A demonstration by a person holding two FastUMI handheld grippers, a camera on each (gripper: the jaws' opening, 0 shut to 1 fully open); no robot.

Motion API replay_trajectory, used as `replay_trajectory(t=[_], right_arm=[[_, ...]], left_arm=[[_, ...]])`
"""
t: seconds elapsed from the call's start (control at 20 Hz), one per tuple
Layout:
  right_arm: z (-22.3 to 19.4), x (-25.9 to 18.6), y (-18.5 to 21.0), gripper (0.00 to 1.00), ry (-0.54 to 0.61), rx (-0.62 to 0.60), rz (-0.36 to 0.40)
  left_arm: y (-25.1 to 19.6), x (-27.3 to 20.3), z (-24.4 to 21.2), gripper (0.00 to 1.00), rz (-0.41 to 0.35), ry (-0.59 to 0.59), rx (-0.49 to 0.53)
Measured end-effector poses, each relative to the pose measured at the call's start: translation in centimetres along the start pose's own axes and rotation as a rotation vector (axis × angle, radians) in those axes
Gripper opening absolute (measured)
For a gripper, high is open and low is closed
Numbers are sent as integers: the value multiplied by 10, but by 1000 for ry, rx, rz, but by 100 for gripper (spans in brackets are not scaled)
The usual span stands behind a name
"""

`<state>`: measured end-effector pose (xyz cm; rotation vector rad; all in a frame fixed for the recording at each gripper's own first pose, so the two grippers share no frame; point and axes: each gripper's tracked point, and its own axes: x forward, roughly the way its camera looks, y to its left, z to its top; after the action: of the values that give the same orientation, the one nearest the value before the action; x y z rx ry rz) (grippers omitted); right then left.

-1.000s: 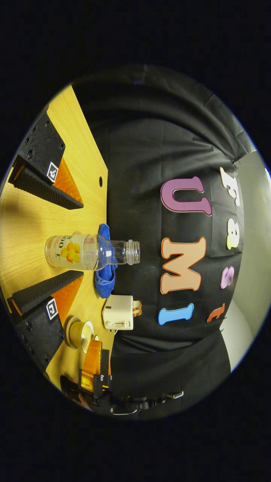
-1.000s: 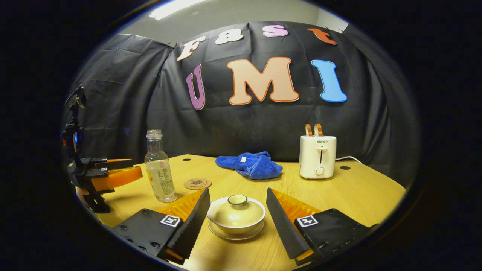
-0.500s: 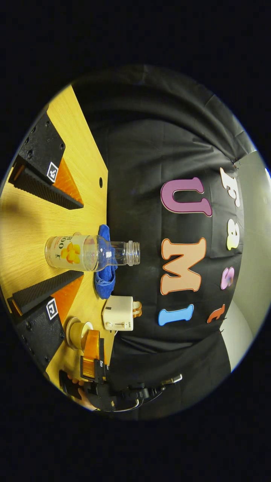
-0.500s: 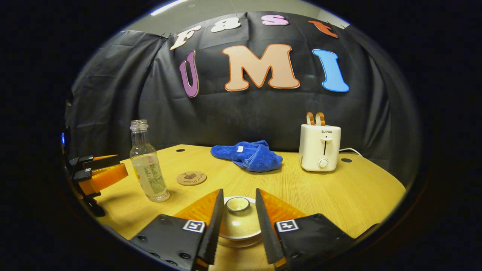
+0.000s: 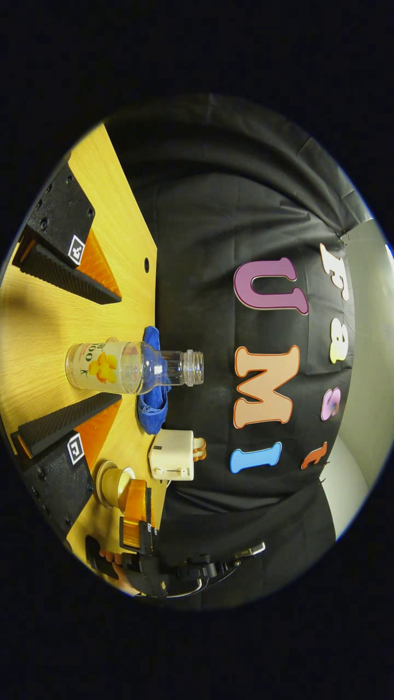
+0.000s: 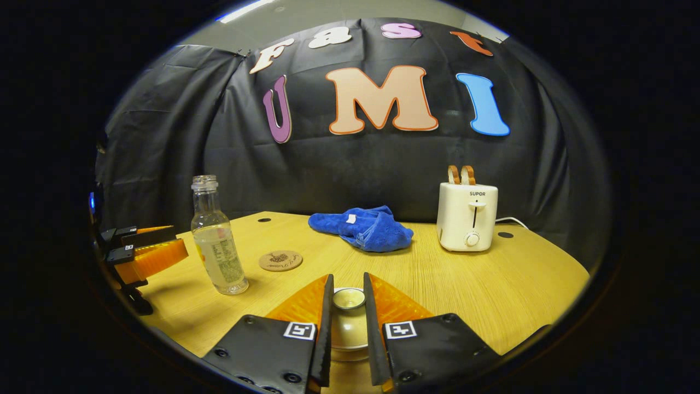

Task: Open the teacup lid with one hand, grasp the water bottle and pour water into the teacup with the other hand; after pouring, place the water bottle on the coaster and then close the teacup lid.

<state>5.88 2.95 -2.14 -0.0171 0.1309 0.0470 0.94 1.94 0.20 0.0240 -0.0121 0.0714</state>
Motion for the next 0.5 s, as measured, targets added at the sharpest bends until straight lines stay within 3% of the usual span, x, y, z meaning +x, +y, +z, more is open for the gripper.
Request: replay_trajectory(t=[0.3, 0.5], right_arm=[[12, -12, -11, 32, -93, 15, -30], [15, -21, -35, 32, -123, 17, -107]], left_arm=[[-3, 0, 0, 95, -16, 0, 0], [-8, 3, 0, 95, -36, 1, 0]])
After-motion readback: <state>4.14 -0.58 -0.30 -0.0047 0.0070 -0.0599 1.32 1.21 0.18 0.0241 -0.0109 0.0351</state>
